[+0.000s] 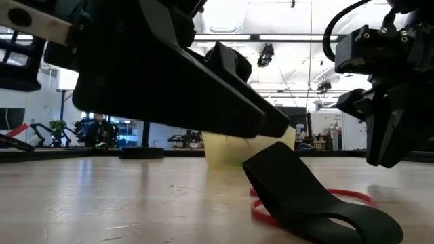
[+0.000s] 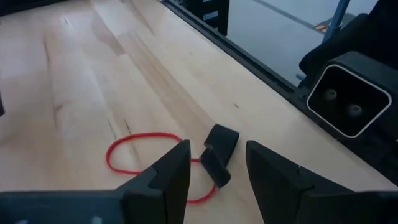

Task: Pick and place rubber bands into bin
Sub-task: Put the black rubber band into the yellow bin

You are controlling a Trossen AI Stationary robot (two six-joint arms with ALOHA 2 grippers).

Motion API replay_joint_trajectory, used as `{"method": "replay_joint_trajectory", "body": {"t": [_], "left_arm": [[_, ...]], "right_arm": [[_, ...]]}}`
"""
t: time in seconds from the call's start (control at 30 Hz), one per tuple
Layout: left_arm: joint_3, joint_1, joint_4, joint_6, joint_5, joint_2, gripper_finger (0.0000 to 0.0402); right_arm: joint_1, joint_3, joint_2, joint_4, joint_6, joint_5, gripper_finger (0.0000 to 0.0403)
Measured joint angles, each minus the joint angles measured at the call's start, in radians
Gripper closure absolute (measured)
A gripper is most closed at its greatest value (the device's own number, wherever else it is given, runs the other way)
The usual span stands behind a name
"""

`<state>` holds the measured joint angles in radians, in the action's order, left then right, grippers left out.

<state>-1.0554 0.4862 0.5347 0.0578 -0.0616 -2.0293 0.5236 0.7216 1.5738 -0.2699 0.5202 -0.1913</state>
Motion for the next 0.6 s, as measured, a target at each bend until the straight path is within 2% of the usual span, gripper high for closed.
{"method": "replay_joint_trajectory", "body": {"t": [0.6], "left_arm": [[0.002, -0.019, 0.030, -0.055, -0.023, -0.063, 0.0262]], "right_arm": [[0.000, 0.000, 0.000, 0.013, 0.000, -0.002, 0.0330]]}}
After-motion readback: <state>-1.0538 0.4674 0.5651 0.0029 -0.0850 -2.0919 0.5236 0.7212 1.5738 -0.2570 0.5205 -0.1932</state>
